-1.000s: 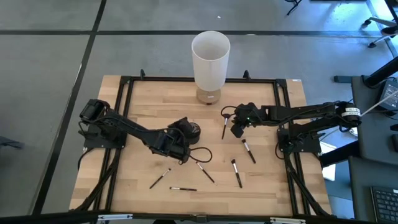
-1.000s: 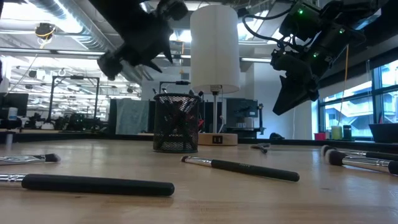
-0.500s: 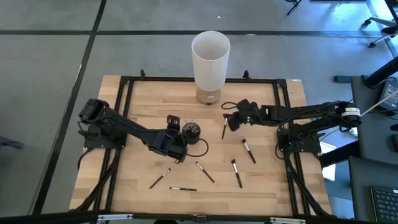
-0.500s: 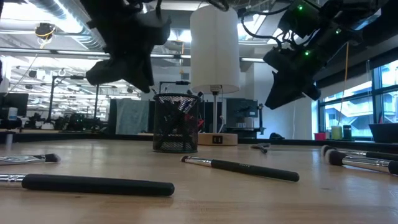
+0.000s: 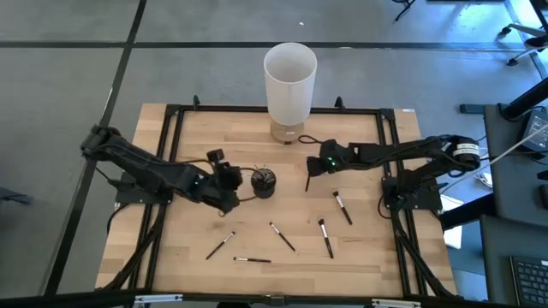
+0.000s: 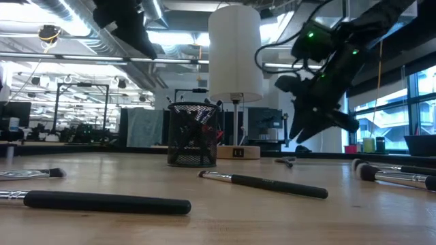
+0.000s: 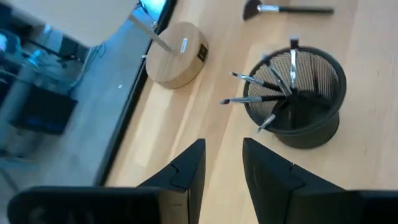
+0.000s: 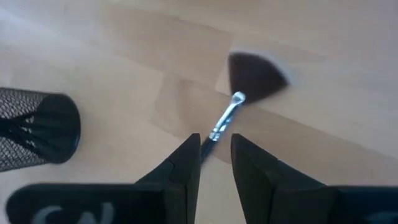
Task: Put items in baskets/containers
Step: Put the highlighter brush into the holder
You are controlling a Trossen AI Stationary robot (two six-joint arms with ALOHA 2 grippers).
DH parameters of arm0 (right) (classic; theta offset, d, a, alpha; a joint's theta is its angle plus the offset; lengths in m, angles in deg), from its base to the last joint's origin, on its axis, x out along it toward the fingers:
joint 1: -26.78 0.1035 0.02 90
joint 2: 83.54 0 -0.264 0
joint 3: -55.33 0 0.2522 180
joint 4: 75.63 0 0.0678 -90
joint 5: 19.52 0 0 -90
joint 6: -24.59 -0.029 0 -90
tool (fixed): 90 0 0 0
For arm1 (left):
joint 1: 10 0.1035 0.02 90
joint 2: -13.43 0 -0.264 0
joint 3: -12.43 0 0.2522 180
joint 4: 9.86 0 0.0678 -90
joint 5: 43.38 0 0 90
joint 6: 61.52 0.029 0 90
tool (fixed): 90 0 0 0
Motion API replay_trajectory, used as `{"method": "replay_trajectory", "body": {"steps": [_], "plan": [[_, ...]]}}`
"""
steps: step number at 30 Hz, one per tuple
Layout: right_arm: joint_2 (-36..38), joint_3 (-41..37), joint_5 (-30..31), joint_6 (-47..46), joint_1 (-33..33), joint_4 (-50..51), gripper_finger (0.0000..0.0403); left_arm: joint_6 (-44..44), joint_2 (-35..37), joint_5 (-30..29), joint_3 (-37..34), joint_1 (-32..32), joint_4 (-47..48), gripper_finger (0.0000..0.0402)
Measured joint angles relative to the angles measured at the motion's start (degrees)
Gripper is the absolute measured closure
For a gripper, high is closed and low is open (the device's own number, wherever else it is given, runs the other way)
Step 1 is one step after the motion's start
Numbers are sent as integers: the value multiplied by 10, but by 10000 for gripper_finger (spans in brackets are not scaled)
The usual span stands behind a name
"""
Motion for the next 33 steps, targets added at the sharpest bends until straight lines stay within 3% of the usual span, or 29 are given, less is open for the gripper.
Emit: {"method": "replay_trajectory", "body": {"steps": [4, 9, 13, 17, 23, 33], "plan": [[-38, 48, -45, 41, -14, 27, 309, -17, 54, -3, -89, -1, -91, 301], [-76, 132, -53, 84, -22, 159, 289, -15, 103, 9, -218, 11, -271, 289], [-110, 187, -53, 76, -32, 253, 265, -13, 130, 31, -303, 25, -401, 273], [-151, 226, -75, 61, -46, 278, 248, -12, 142, 36, -361, 31, -494, 257], [-224, 271, -110, 55, -51, 282, 242, -3, 142, 34, -412, 30, -570, 246], [-315, 300, -160, 55, -53, 307, 253, -7, 142, 33, -429, 6, -579, 258]]}}
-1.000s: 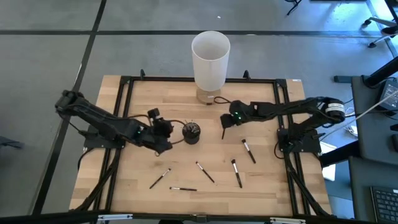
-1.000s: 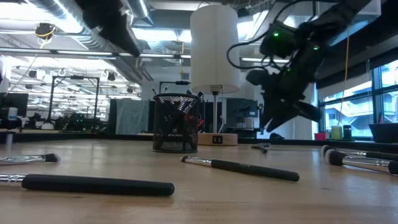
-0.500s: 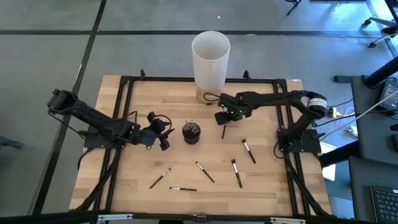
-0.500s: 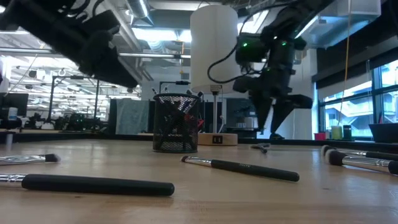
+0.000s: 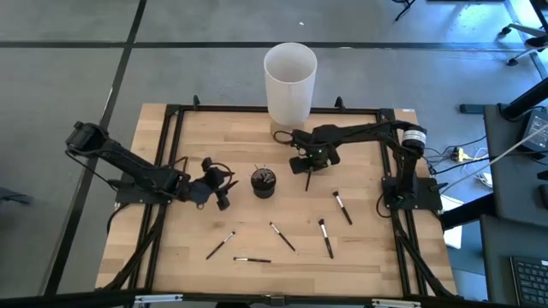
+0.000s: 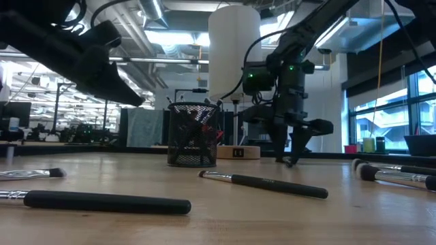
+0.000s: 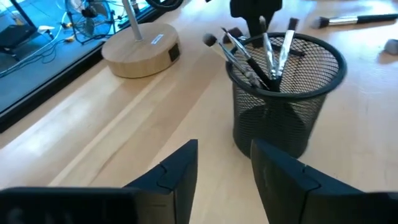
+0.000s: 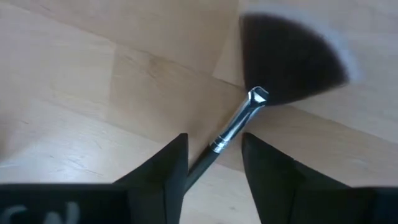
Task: Put items in baskets/containers
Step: Put the highlighter brush into the holder
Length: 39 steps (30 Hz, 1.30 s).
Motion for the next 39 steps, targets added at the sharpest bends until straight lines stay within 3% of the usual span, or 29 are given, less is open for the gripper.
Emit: {"method": "replay_trajectory", "body": {"steps": [12, 20, 25, 32, 39], "plan": [[-11, 0, 15, 19, 25, 47, 379, 9, 0, -20, 0, -14, 0, 270], [-10, -4, 32, 11, 72, 39, 363, 56, 0, -82, 0, -13, 0, 274], [29, -6, 54, 2, 101, 13, 385, 71, 0, -110, 0, -13, 0, 275], [134, -5, 117, 3, 131, -87, 396, 71, 0, -120, 0, -13, 0, 275], [190, -4, 208, 29, 186, -193, 395, 67, 0, -120, 0, -13, 0, 275]]}}
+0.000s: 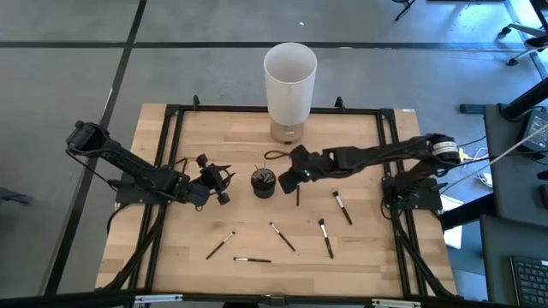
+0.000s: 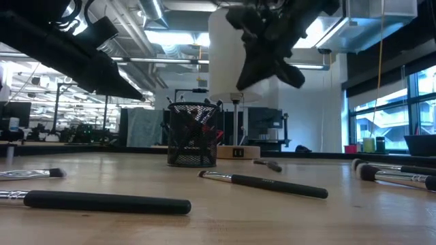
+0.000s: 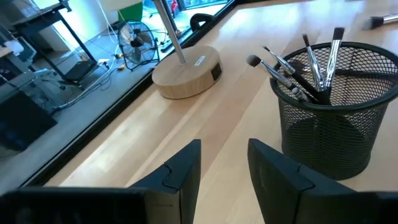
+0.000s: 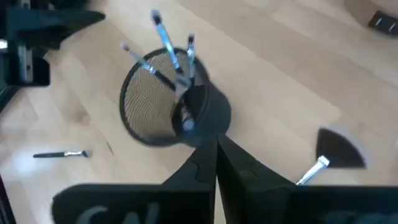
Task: Put items in baskets/containers
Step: Put the highlighter brush into the holder
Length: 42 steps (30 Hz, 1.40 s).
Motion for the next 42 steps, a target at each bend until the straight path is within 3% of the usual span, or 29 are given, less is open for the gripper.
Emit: {"method": "replay_trajectory", "body": {"steps": [8, 15, 21, 27, 31, 36, 42], "plan": [[-38, -1, 18, -58, 2, 65, 392, 0, 0, -23, 0, 1, 0, 275], [-81, -1, -100, -15, -45, 79, 374, 9, 0, -46, 0, 3, -4, 275], [-107, -1, -113, -13, -76, 140, 320, 14, 0, -38, 0, 16, -3, 274], [-149, 0, -111, -25, -81, 112, 243, 15, 0, -28, 0, 24, 0, 274], [-183, 4, -104, -45, -81, 114, 213, 15, 0, -24, 0, 24, 1, 274], [-213, 5, -109, -29, -78, 132, 223, 15, 0, -15, 0, 24, 1, 274], [-213, 5, -113, -18, -78, 197, 302, 15, 0, -18, 0, 24, 1, 274]]}}
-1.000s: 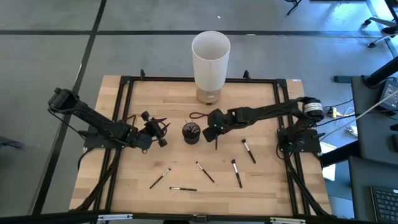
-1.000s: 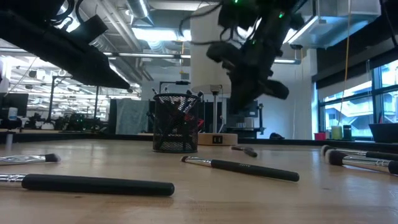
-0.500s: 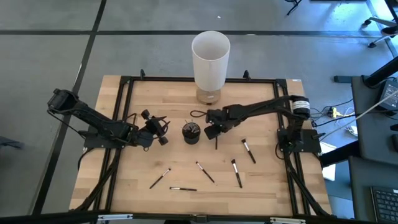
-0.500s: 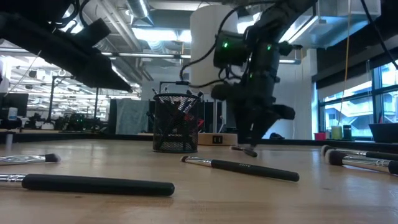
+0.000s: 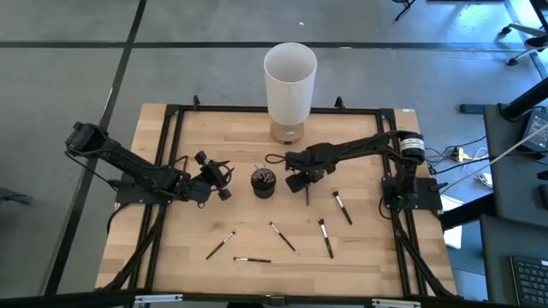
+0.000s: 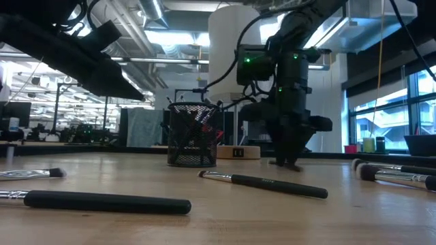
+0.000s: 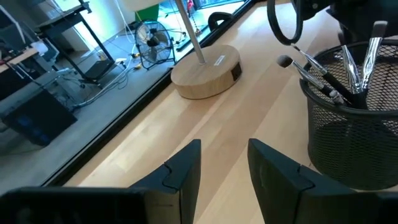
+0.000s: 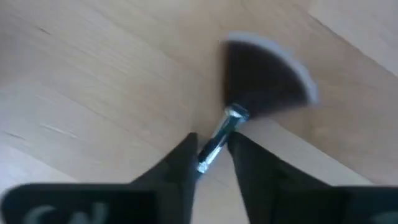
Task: Put items in baskets/containers
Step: Put the highlighter brush into the holder
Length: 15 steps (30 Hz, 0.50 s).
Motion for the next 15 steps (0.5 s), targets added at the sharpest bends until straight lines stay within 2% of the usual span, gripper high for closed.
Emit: {"method": "replay_trajectory", "body": {"steps": [4, 6, 12, 15], "plan": [[0, -2, -13, 1, -1, 7, 366, 0, 0, 0, 0, 0, 0, 274], [0, -2, -15, 2, -3, 7, 386, 0, 0, 3, 0, 0, 0, 274], [0, -2, -12, 7, -5, 3, 371, 0, 0, 8, 0, 0, 0, 274], [1, -4, -9, 29, -5, -6, 376, 0, 0, 8, 0, 0, 0, 274]]}}
